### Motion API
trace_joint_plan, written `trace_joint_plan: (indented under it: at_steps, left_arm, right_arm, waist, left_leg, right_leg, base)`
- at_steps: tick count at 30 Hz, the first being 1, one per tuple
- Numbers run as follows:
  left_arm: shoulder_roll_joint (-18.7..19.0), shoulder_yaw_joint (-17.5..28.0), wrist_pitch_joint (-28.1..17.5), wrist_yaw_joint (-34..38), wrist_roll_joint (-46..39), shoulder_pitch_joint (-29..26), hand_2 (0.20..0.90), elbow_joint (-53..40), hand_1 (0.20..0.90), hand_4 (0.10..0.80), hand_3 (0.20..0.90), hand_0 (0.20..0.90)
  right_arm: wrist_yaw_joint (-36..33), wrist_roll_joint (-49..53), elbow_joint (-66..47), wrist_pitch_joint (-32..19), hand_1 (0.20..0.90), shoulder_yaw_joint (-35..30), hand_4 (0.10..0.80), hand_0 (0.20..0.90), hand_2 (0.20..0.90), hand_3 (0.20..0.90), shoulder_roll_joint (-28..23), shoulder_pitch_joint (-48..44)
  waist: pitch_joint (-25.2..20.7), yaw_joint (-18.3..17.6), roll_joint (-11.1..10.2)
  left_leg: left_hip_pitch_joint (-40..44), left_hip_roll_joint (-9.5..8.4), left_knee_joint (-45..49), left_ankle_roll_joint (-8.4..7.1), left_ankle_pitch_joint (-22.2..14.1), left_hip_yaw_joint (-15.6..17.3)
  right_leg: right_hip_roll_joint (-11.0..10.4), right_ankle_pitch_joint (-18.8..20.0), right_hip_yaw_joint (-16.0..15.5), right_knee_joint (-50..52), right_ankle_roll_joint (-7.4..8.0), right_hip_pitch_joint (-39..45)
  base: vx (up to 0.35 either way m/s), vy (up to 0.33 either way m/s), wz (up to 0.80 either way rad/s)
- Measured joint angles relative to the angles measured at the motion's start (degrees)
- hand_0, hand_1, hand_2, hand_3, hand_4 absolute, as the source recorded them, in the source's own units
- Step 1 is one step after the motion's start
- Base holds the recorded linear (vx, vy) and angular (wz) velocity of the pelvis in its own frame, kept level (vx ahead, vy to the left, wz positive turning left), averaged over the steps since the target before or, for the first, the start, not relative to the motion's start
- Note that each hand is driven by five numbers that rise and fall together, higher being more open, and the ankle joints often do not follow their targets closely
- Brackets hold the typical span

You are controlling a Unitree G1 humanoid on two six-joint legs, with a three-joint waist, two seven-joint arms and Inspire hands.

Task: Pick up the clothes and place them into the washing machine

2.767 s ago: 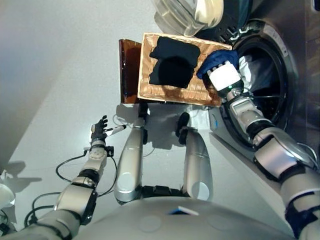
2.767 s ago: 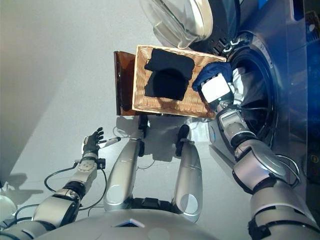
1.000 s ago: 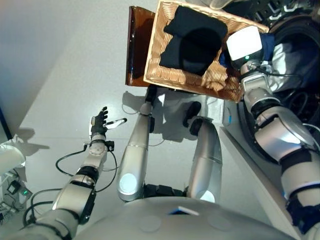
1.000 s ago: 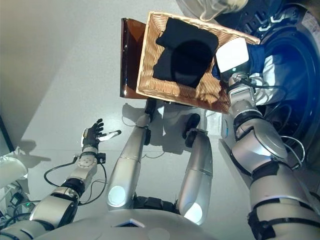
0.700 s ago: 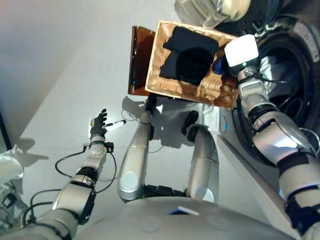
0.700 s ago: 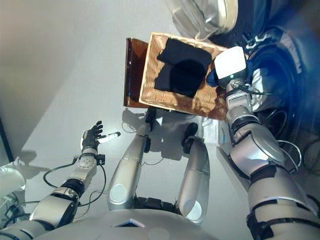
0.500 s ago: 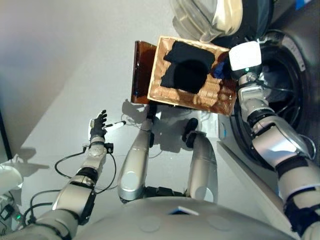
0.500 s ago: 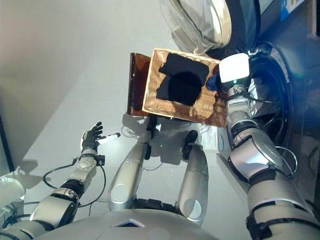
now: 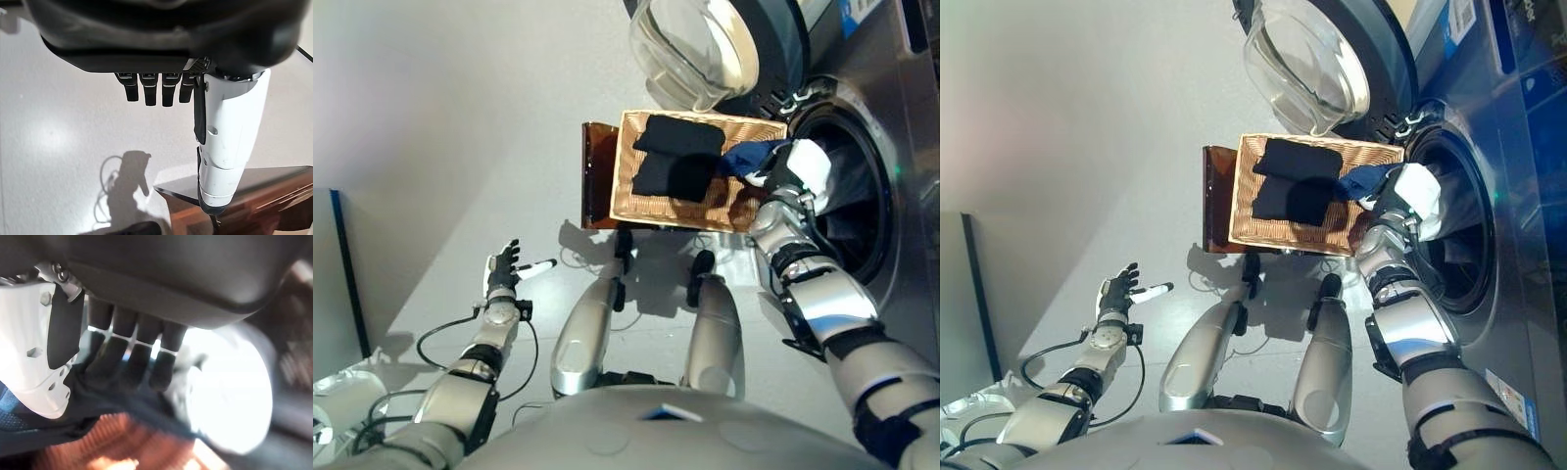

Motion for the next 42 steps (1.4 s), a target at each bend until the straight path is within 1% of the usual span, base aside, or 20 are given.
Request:
trace_joint_plan:
  at_steps: [3, 5, 6, 7, 10, 11, 13, 14, 15, 16, 19, 24, 29, 31, 33, 34, 35, 36, 38, 42]
  left_arm:
    - [-0.1, 0.4, 0.4, 1.0, 0.0, 0.8, 0.9, -0.1, 0.9, 0.8, 0.9, 0.9]
    - [-0.4, 0.4, 0.8, 1.6, 0.0, 1.5, 0.9, -0.2, 0.9, 0.8, 0.9, 0.9]
    - [-0.7, 0.4, 0.8, 1.8, 0.0, 1.7, 0.9, -0.3, 0.9, 0.8, 0.9, 0.9]
    - [-1.3, 0.4, 0.7, 2.1, 0.0, 1.9, 0.9, -0.2, 0.9, 0.8, 0.9, 0.9]
    - [-2.3, 0.4, 0.6, 2.1, 0.0, 1.8, 0.9, -0.3, 0.9, 0.8, 0.9, 0.9]
    - [-2.5, 0.4, 0.6, 2.0, 0.0, 1.7, 0.9, -0.3, 0.9, 0.8, 0.9, 0.9]
    - [-2.8, 0.4, 0.6, 2.0, -0.1, 1.7, 0.9, -0.4, 0.9, 0.8, 0.9, 0.9]
    - [-3.1, 0.4, 0.6, 2.0, -0.4, 1.8, 0.9, -0.2, 0.9, 0.8, 0.9, 0.9]
    - [-3.3, 0.4, 0.6, 2.0, -0.6, 1.8, 0.9, -0.2, 0.9, 0.8, 0.9, 0.9]
    - [-3.7, 0.4, 0.6, 2.0, -1.4, 2.0, 0.9, -0.3, 0.9, 0.8, 0.9, 0.9]
    - [-4.6, 0.4, 0.6, 1.3, -2.6, 2.4, 0.9, -0.3, 0.9, 0.8, 0.9, 0.9]
    - [-5.2, 0.4, 0.5, 0.4, -3.9, 2.9, 0.9, -0.3, 0.9, 0.8, 0.9, 0.9]
    - [-5.8, -0.4, 0.3, -0.5, -3.9, 3.0, 0.9, -0.4, 0.9, 0.8, 0.9, 0.9]
    - [-5.8, -0.6, -0.1, -0.6, -3.9, 3.3, 0.9, -0.5, 0.9, 0.8, 0.9, 0.9]
    - [-5.9, -0.6, -0.5, -0.7, -3.8, 3.7, 0.9, -0.9, 0.9, 0.8, 0.9, 0.9]
    - [-6.0, -0.6, -0.6, -0.8, -3.8, 4.3, 0.9, -1.6, 0.9, 0.8, 0.9, 0.9]
    - [-6.0, -0.6, -0.7, -0.8, -3.8, 4.8, 0.9, -2.1, 0.9, 0.8, 0.9, 0.9]
    - [-5.9, -0.5, -0.7, -0.7, -3.8, 5.4, 0.9, -2.4, 0.9, 0.8, 0.9, 0.9]
    - [-5.9, -0.5, -0.7, -0.6, -3.8, 6.0, 0.9, -2.5, 0.9, 0.8, 0.9, 0.9]
    - [-5.8, -0.5, -0.8, -0.7, -3.7, 6.9, 0.9, -2.6, 0.9, 0.8, 0.9, 0.9]
  right_arm:
    - [-0.6, 11.4, -6.0, -4.3, 0.2, -3.9, 0.3, 0.2, 0.2, 0.2, 1.4, 3.9]
    - [-0.4, 22.1, -10.7, -9.6, 0.2, -7.0, 0.3, 0.2, 0.2, 0.2, 4.0, 7.3]
    - [0.5, 25.6, -12.3, -11.9, 0.2, -9.0, 0.3, 0.2, 0.2, 0.2, 4.9, 8.7]
    - [1.8, 31.5, -13.3, -14.8, 0.2, -10.8, 0.3, 0.2, 0.2, 0.2, 6.0, 9.9]
    - [4.9, 42.0, -12.7, -17.3, 0.2, -11.8, 0.3, 0.2, 0.2, 0.2, 8.1, 11.4]
    - [7.3, 48.7, -12.8, -19.6, 0.2, -13.3, 0.3, 0.2, 0.2, 0.2, 9.3, 11.9]
    - [9.8, 53.6, -12.8, -21.0, 0.2, -14.0, 0.3, 0.2, 0.2, 0.2, 10.3, 12.5]
    - [12.2, 59.0, -12.9, -22.5, 0.2, -16.3, 0.3, 0.2, 0.2, 0.2, 11.3, 12.5]
    - [13.1, 61.5, -13.0, -23.4, 0.2, -17.3, 0.3, 0.2, 0.2, 0.2, 11.8, 12.4]
    - [14.7, 66.1, -13.4, -25.5, 0.2, -19.0, 0.3, 0.2, 0.2, 0.2, 12.8, 12.4]
    - [17.9, 74.0, -13.7, -28.1, 0.2, -22.1, 0.3, 0.2, 0.2, 0.2, 13.8, 12.4]
    - [19.5, 80.0, -13.7, -29.8, 0.2, -23.5, 0.3, 0.2, 0.2, 0.2, 14.0, 12.1]
    - [19.0, 81.0, -13.6, -31.8, 0.2, -25.4, 0.3, 0.2, 0.2, 0.2, 13.1, 9.2]
    - [17.8, 80.9, -13.6, -32.0, 0.2, -26.8, 0.3, 0.2, 0.2, 0.2, 12.0, 6.9]
    - [16.6, 80.2, -13.5, -32.2, 0.2, -27.8, 0.3, 0.2, 0.2, 0.2, 8.9, 4.7]
    - [15.3, 79.2, -13.5, -32.3, 0.2, -28.7, 0.3, 0.2, 0.2, 0.2, 6.3, 3.4]
    - [14.2, 78.7, -13.5, -32.4, 0.2, -29.2, 0.3, 0.2, 0.2, 0.2, 5.3, 2.4]
    - [13.7, 77.1, -13.6, -33.3, 0.2, -29.1, 0.3, 0.2, 0.2, 0.2, 2.7, 0.9]
    - [12.0, 75.2, -14.0, -33.1, 0.2, -29.0, 0.3, 0.2, 0.2, 0.2, -1.1, -1.2]
    - [10.1, 70.7, -12.3, -32.9, 0.2, -28.0, 0.3, 0.2, 0.2, 0.2, -8.1, -4.4]
  waist:
    - [-0.3, -0.7, 0.6]
    - [-0.3, -1.6, 0.6]
    - [-0.3, -1.5, 0.7]
    - [-0.3, -1.4, 0.8]
    - [-0.2, -2.7, 1.2]
    - [-0.2, -2.9, 1.3]
    - [-0.1, -2.8, 1.4]
    - [-0.1, -2.8, 1.6]
    - [-0.1, -2.8, 1.8]
    - [-0.1, -2.8, 2.4]
    - [-0.3, -2.8, 4.0]
    - [-0.5, -2.7, 5.3]
    - [-1.0, -2.5, 6.1]
    - [-1.5, -2.4, 6.7]
    - [-2.1, -1.2, 7.6]
    - [-2.8, -0.6, 8.4]
    - [-3.1, -0.2, 8.8]
    - [-3.5, 0.4, 9.4]
    - [-3.9, 0.9, 10.4]
    - [-4.1, 1.7, 10.6]
  left_leg:
    - [0.0, 0.04, 0.0, 0.07, -0.1, 0.2]
    - [0.0, 0.14, 0.1, 0.14, -0.3, 0.8]
    - [0.0, 0.15, 0.0, 0.2, -0.3, 1.2]
    - [0.0, 0.16, 0.0, 0.4, -0.4, 1.8]
    - [0.0, 0.16, 0.0, 0.47, -0.4, 1.9]
    - [0.1, 0.28, 0.0, 0.46, -0.4, 2.2]
    - [0.3, 0.36, 0.0, 0.46, -0.5, 2.5]
    - [0.8, 0.39, -0.2, 0.46, -0.5, 2.8]
    - [0.9, 0.39, -0.3, 0.46, -0.5, 3.0]
    - [1.1, 0.42, -0.7, 0.22, -0.7, 3.1]
    - [1.2, 0.42, -0.7, 0.22, -0.7, 3.3]
    - [1.5, 0.46, -0.8, 0.46, -0.5, 3.4]
    - [2.0, 0.54, -1.0, 0.39, -0.5, 3.4]
    - [2.2, 0.54, -1.7, 0.05, -0.5, 3.4]
    - [2.3, 0.52, -2.0, -0.09, -0.4, 3.3]
    - [2.3, 0.5, -2.3, -0.1, -0.3, 3.2]
    - [2.3, 0.4, -2.6, -0.08, -0.3, 3.0]
    - [1.9, 0.35, -2.6, -0.07, -0.3, 3.0]
    - [1.9, 0.17, -3.0, -0.19, -0.1, 2.7]
    - [1.9, 0.09, -3.3, 0.16, 0.2, 2.4]
  right_leg:
    - [0.1, 0.1, 0.2, 0.0, 0.17, -0.1]
    - [0.3, 0.1, 0.9, -0.1, 0.18, -0.5]
    - [0.4, 0.1, 1.2, -0.1, 0.2, -0.8]
    - [0.4, 0.2, 1.5, 0.0, 0.32, -1.1]
    - [0.5, 0.2, 1.6, 0.0, 0.43, -1.0]
    - [0.6, 0.2, 1.9, -0.1, 0.42, -1.1]
    - [0.8, 0.2, 2.3, -0.1, 0.42, -1.1]
    - [0.9, 0.2, 2.6, -0.1, 0.41, -1.0]
    - [1.0, 0.2, 2.8, 0.0, 0.42, -1.0]
    - [1.0, 0.1, 3.0, -0.1, 0.21, -1.0]
    - [1.1, 0.2, 3.1, -0.1, 0.34, -1.0]
    - [1.1, 0.2, 3.2, 0.1, 0.41, -0.9]
    - [1.2, 0.2, 3.2, 0.0, 0.35, -0.3]
    - [1.2, 0.2, 3.2, -0.1, 0.33, -0.3]
    - [1.2, 0.0, 3.1, -0.1, 0.02, -0.4]
    - [1.1, 0.0, 3.0, -0.1, 0.01, -0.4]
    - [1.1, -0.1, 3.0, -0.2, 0.0, -0.6]
    - [1.0, -0.1, 3.0, -0.2, -0.04, -1.1]
    - [0.9, 0.0, 2.8, -0.1, 0.29, -1.2]
    - [0.8, -0.2, 2.6, -0.1, 0.39, -1.2]
  base:
    - [-0.001, 0.022, -0.04]
    - [0.006, 0.036, -0.13]
    - [0.007, 0.027, -0.21]
    - [0.004, 0.004, -0.16]
    - [0.003, 0.01, -0.05]
    - [0.011, 0.024, -0.08]
    - [0.017, 0.033, -0.11]
    - [0.023, 0.029, -0.13]
    - [0.03, 0.03, -0.13]
    - [0.031, 0.021, -0.06]
    - [0.023, 0.018, -0.01]
    - [0.004, 0.006, -0.01]
    - [0.0, 0.0, 0.0]
    - [0.0, 0.0, 0.0]
    - [0.0, 0.0, 0.0]
    - [0.013, -0.001, 0.04]
    - [0.0, 0.0, 0.0]
    - [0.0, 0.0, 0.0]
    - [0.015, -0.005, 0.04]
    - [0.014, -0.008, 0.02]
